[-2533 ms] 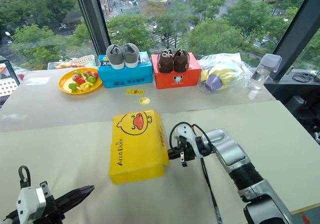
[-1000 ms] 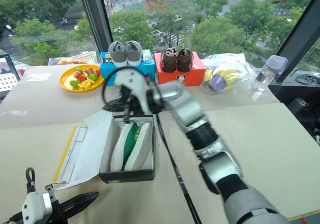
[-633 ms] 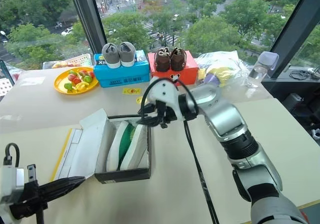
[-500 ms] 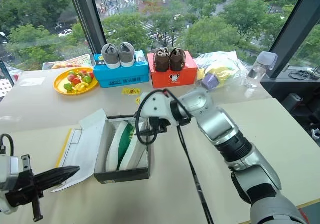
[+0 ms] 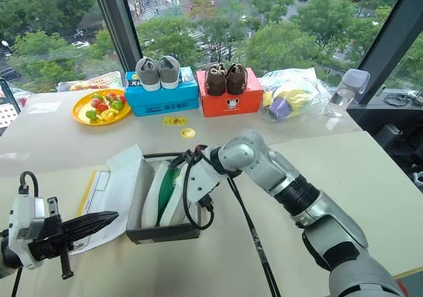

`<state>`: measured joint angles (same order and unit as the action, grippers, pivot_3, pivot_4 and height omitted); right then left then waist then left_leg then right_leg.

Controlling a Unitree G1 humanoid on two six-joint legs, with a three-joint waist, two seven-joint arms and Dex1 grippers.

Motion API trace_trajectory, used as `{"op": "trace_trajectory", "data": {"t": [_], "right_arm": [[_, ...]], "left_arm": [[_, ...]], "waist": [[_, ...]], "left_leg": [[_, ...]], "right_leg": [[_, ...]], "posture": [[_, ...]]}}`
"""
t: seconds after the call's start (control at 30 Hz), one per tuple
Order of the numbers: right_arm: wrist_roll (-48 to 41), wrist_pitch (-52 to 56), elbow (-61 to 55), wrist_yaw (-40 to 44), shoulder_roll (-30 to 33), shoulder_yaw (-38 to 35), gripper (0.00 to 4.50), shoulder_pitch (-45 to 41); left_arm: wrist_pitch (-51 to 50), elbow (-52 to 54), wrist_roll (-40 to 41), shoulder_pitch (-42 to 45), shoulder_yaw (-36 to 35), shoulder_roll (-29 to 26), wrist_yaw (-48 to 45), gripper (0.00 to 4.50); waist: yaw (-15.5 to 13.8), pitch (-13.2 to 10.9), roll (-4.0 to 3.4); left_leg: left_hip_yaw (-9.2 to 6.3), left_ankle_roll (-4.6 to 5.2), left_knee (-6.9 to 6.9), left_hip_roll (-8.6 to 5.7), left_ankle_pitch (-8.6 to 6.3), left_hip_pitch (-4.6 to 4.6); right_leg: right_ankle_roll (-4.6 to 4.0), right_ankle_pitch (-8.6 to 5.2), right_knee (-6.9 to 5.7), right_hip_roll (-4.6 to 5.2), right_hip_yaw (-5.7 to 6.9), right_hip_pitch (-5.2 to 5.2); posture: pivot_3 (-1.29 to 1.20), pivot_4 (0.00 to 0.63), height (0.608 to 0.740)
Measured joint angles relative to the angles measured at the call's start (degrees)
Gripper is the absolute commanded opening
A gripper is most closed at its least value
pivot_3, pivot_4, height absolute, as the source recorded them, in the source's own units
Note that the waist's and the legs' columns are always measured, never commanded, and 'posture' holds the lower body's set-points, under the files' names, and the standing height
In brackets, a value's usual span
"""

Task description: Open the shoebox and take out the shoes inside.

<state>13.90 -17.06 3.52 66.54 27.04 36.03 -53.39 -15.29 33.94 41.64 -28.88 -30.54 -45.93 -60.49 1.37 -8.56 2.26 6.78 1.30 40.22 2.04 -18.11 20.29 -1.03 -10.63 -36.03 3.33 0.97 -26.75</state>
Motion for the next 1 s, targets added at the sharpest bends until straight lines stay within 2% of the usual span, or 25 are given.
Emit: {"op": "trace_trajectory", "data": {"t": [0.13,0.3,0.43,0.5,0.57,0.63,0.83,1.0], "right_arm": [[1.55,-2.31,0.49,0.91,-0.05,0.44,4.12,0.07],[2.24,-2.54,0.63,2.01,-0.5,1.35,2.68,1.51],[2.25,-2.54,0.57,2.16,-0.53,1.16,1.26,2.33],[2.27,-2.55,0.39,2.45,-0.48,1.01,0.75,2.33],[2.34,-2.55,0.31,3.2,-0.32,0.87,0.42,2.34],[2.48,-2.53,0.29,3.46,-0.33,0.83,0.26,2.34],[2.09,-1.0,0.34,4.11,-1.41,-0.14,0.26,2.27],[-4.1,4.15,0.29,4.72,-3.41,-3.35,0.26,1.4]], "left_arm": [[0.39,-0.71,-2.48,0.1,2.21,0.71,-0.82,0.0],[0.4,-1.05,-3.59,2.0,2.98,1.07,-0.79,0.0],[0.4,-1.11,-4.22,3.25,3.45,1.31,-0.59,0.0],[0.4,-1.11,-4.53,3.55,3.56,1.43,-0.48,0.0],[0.4,-1.12,-4.69,3.71,3.88,1.56,-0.4,0.0],[0.4,-1.12,-5.07,3.89,4.05,1.62,-0.34,0.0],[0.4,-1.19,-5.67,4.38,4.59,1.85,-0.25,0.0],[0.4,-1.32,-5.89,5.12,4.87,1.95,-0.21,0.0]], "waist": [[-0.39,0.01,0.01],[-0.65,0.01,0.02],[-0.61,0.02,0.02],[-0.44,0.02,0.02],[-0.31,0.02,0.02],[-0.31,0.02,0.03],[-0.37,0.02,0.03],[-0.44,0.0,0.02]], "left_leg": [[0.0,0.06,0.01,0.01,-0.03,-0.1],[-0.02,0.07,0.01,0.02,-0.04,-0.12],[-0.03,0.08,0.01,0.02,-0.04,-0.15],[-0.03,0.33,-0.01,0.04,-0.19,-0.32],[-0.02,0.38,-0.05,0.07,-0.22,-0.51],[-0.01,0.36,-0.11,0.08,-0.21,-0.64],[0.0,0.23,-0.29,0.09,-0.14,-0.83],[0.0,0.23,-0.37,0.1,-0.13,-0.71]], "right_leg": [[-0.08,-0.05,0.01,0.01,0.01,0.12],[-0.26,-0.16,0.01,0.02,0.03,0.16],[-0.23,-0.14,0.01,0.04,0.03,0.2],[-0.24,-0.15,0.01,0.02,0.02,0.32],[-0.27,-0.17,0.0,0.01,0.02,0.44],[-0.43,-0.26,-0.04,0.0,0.02,0.51],[-0.54,-0.32,-0.14,-0.03,-0.01,0.53],[-0.59,-0.33,-0.09,-0.02,0.03,0.45]], "posture": [[0.0,0.15,0.731],[0.0,0.15,0.731],[0.0,0.15,0.731],[0.0,0.15,0.731],[0.0,0.15,0.731],[0.0,0.15,0.731],[0.0,0.15,0.731],[0.0,0.15,0.731]]}}
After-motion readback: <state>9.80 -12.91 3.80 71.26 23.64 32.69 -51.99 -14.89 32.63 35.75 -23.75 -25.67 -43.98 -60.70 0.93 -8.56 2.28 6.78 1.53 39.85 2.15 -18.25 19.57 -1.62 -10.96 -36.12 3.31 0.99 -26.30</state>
